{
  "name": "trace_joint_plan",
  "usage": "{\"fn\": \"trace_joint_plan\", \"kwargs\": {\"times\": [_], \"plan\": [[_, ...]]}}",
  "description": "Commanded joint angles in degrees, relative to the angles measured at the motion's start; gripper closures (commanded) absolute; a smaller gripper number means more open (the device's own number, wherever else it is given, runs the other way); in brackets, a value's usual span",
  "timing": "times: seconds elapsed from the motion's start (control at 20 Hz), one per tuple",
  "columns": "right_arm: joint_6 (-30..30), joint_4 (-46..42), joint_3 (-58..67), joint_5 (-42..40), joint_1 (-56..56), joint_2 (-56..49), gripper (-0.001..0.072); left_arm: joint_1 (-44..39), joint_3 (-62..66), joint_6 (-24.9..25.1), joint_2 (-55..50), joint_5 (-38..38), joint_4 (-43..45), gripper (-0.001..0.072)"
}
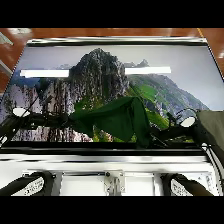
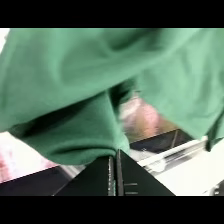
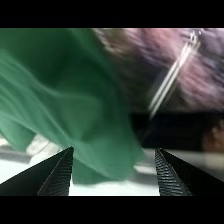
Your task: Fold the shirts.
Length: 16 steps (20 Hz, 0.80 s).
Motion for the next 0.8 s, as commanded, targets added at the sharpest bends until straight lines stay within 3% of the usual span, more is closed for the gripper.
{"fn": "trace_joint_plan", "kwargs": {"times": [0.0, 0.05, 0.25, 0.45, 0.55, 0.75], "plan": [[1.07, 2.93, -1.29, -9.7, 7.13, -0.66, 0.0364, -0.04, 0.13, 0.04, 1.55, -0.11, -4.79, 0.0674], [1.25, 2.97, -0.79, -9.16, 7.15, -0.59, 0.0664, -0.04, 0.5, 0.07, 1.68, -0.07, -4.9, 0.0673], [-2.16, 2.58, 6.32, -2.91, 5.11, 1.44, 0.0655, 0.07, 5.55, 0.33, 2.54, 0.0, -4.9, 0.0674], [-11.56, 2.67, 21.92, 1.03, 2.25, 11.98, 0.0656, 0.92, 20.41, 1.09, 7.3, 0.37, -4.87, 0.0675], [-13.49, 2.27, 32.89, -0.26, -0.13, 18.21, 0.0656, 3.5, 31.1, 0.98, 10.8, 3.23, -4.87, 0.0675], [-13.38, 0.04, 53.7, -8.04, -4.92, 26.53, 0.0656, 12.37, 53.0, -5.31, 16.2, 8.66, -4.9, 0.0675]]}}
